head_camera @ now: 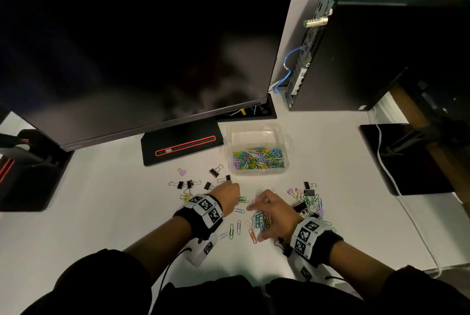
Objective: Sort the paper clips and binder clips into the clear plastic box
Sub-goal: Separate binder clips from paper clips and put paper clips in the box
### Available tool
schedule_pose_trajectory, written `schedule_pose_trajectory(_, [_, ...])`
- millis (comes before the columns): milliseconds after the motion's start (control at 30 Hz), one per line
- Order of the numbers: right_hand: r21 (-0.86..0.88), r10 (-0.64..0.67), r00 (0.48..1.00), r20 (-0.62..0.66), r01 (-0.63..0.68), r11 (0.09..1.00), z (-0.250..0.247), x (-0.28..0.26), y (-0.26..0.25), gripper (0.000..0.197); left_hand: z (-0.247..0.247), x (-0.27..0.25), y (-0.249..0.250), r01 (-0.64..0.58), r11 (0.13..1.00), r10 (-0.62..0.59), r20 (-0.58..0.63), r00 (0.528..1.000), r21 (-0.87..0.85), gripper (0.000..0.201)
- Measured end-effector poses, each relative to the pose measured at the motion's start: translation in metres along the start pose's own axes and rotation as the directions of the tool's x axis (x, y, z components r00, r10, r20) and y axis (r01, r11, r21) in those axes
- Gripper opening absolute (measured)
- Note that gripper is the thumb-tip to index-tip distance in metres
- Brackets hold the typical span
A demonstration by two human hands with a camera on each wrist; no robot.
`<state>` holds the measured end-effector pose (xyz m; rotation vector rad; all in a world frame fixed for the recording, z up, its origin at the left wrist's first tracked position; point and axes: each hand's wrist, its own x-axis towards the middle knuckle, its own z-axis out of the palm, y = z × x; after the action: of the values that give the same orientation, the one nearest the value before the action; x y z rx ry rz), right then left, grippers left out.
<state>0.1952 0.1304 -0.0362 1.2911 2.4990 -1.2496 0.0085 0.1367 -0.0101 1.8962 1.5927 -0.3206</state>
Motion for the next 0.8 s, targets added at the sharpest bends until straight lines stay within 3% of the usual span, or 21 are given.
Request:
schedule_pose_trajectory(200, [0.044, -0.024, 1.0, -0.008, 0.024, 0.999, -0.004, 0.0, 0.001, 0.041, -0.04, 0.006, 0.01, -0.061, 0.988, 0.041, -0.14, 0.989, -0.139, 0.025])
schedule_pose_trajectory(367, [0.015, 0.044, 0.999, 0.015, -0.044, 0.999, -0.011, -0.001, -0.004, 0.029, -0.069, 0.021, 0.015, -0.071, 0.954, -0.01, -0.267, 0.964, -0.29, 0.026])
schedule_pose_trajectory(567, [-0.062, 0.126, 0.989, 0.082, -0.121, 0.991, -0.019, 0.004, -0.013, 0.024, -0.072, 0.044, 0.011, 0.01, 0.734, -0.217, -0.22, 0.951, -0.68, 0.025])
schedule_pose_trajectory(700, [-0.065, 0.139, 0.987, 0.079, -0.134, 0.989, -0.019, 0.005, -0.014, 0.019, -0.065, 0.046, 0.012, -0.012, 0.785, -0.235, -0.315, 0.92, -0.62, 0.021])
schedule_pose_trajectory(800, [-0.049, 0.13, 0.99, 0.058, -0.128, 0.991, -0.018, 0.002, -0.013, 0.015, -0.062, 0.047, 0.005, -0.054, 0.766, -0.207, -0.326, 0.922, -0.641, 0.025])
